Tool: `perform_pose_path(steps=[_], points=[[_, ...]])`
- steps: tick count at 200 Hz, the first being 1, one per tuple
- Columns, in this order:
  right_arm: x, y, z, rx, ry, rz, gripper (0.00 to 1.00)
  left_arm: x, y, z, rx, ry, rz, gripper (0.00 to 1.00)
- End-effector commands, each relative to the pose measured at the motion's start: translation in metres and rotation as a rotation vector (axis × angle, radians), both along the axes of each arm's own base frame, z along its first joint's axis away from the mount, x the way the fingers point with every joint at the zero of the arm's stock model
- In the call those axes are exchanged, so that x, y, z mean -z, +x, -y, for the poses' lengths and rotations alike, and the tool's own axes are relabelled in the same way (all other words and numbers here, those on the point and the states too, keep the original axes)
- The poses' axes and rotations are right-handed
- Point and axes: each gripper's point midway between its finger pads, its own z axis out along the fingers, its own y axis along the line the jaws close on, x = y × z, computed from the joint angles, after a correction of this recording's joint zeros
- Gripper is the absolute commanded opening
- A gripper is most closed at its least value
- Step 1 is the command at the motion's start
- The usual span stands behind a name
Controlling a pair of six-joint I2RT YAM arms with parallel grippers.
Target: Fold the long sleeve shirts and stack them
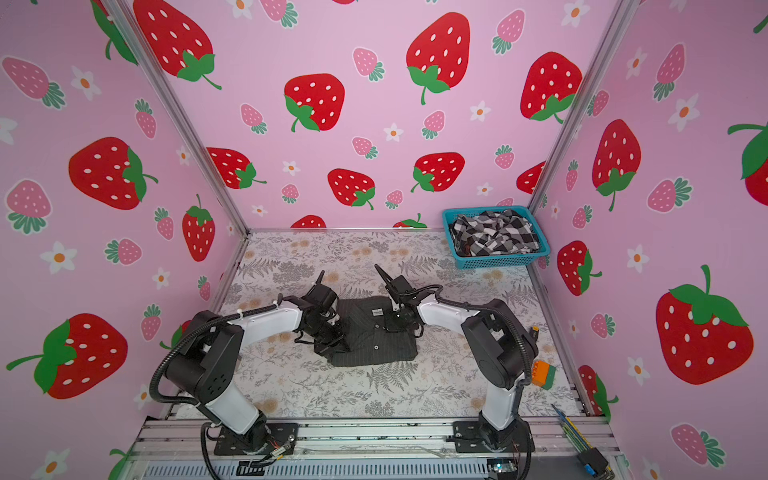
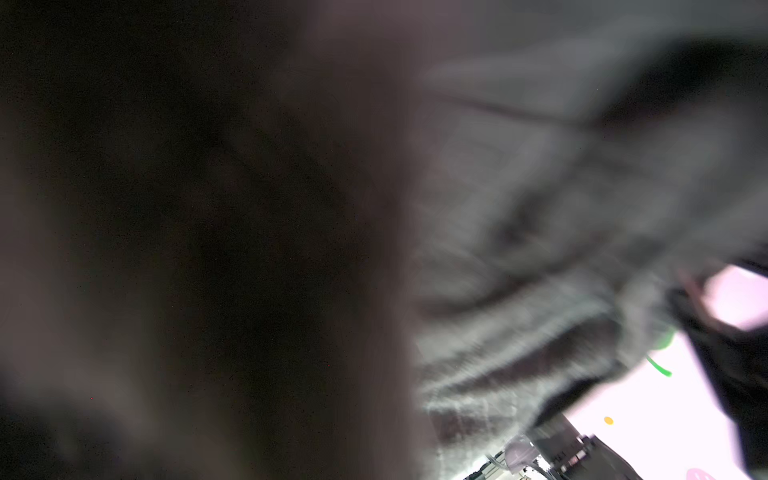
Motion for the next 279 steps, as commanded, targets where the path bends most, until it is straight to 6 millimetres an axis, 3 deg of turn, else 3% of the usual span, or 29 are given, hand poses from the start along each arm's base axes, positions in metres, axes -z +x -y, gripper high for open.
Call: perform_pose_path(steps=[1, 20, 41, 62, 77, 92, 108, 122, 143, 175, 221, 241, 279], points=[[0.009, 0.001, 0.004, -0.004, -0.042, 0.007, 0.07, 0.011, 0.004, -0.006, -0.021, 0.021, -0.006, 0.00], [-0.013, 0.007, -0.002, -0.010, -0.013, 0.040, 0.07, -0.008, 0.015, 0.003, -0.007, -0.021, 0.025, 0.00], [-0.058, 0.016, -0.009, -0.013, 0.045, 0.113, 0.10, -0.059, 0.033, 0.007, 0.026, -0.036, 0.135, 0.32], [-0.106, 0.017, -0.008, -0.009, 0.100, 0.188, 0.18, -0.115, 0.048, -0.007, 0.051, 0.009, 0.263, 0.53], [-0.125, 0.011, 0.002, 0.003, 0.101, 0.214, 0.26, -0.139, 0.050, -0.028, 0.033, 0.055, 0.304, 0.73], [-0.125, 0.000, 0.014, 0.013, 0.093, 0.203, 0.39, -0.147, 0.042, -0.050, -0.001, 0.086, 0.309, 0.85], [-0.114, -0.016, 0.024, 0.015, 0.096, 0.173, 0.47, -0.139, 0.030, -0.063, -0.030, 0.089, 0.279, 0.89], [-0.101, -0.030, 0.029, 0.015, 0.120, 0.138, 0.50, -0.122, 0.016, -0.066, -0.046, 0.071, 0.220, 0.87], [-0.079, -0.048, 0.032, 0.015, 0.141, 0.072, 0.50, -0.099, 0.000, -0.055, -0.088, -0.020, 0.156, 0.84], [-0.046, -0.059, 0.043, 0.039, 0.091, 0.024, 0.50, -0.061, -0.009, -0.045, -0.138, -0.080, 0.072, 0.91], [0.008, -0.070, 0.068, 0.092, -0.050, -0.065, 0.30, -0.027, -0.012, -0.045, -0.146, -0.048, 0.016, 0.94], [0.016, -0.073, 0.067, 0.106, -0.053, -0.092, 0.23, -0.014, -0.018, -0.042, -0.143, -0.038, -0.006, 0.89], [0.027, -0.072, 0.067, 0.120, -0.070, -0.125, 0.18, 0.004, -0.016, -0.040, -0.155, -0.025, -0.029, 0.60]])
